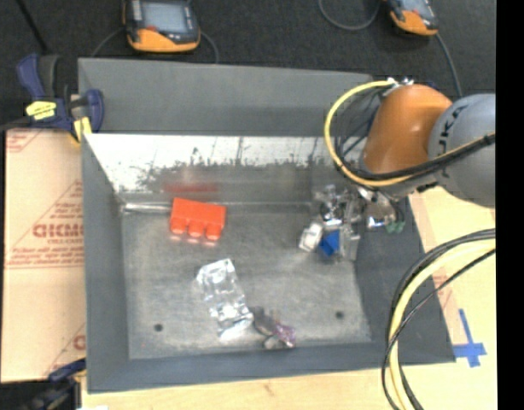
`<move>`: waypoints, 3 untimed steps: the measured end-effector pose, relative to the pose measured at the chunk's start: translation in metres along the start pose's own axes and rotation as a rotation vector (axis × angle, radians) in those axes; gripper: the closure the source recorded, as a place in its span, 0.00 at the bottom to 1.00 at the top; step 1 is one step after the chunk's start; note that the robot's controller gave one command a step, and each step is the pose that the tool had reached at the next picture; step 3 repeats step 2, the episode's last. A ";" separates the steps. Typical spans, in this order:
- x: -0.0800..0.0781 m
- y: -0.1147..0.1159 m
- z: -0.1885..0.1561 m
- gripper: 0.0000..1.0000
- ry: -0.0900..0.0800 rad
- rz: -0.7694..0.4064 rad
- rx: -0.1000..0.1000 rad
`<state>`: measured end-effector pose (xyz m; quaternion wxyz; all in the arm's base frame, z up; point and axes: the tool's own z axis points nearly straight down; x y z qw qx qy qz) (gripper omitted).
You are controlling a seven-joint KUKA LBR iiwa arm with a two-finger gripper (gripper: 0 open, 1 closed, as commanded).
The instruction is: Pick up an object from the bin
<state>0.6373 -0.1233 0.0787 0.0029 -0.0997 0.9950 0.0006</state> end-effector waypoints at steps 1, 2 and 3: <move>0.000 -0.003 0.000 1.00 -0.001 0.005 0.001; 0.023 0.009 -0.143 1.00 -0.006 -0.059 0.007; 0.023 0.009 -0.143 1.00 -0.006 -0.059 0.007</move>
Offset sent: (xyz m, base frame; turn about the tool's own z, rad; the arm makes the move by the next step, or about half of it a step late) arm 0.0000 0.0000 0.0000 0.0000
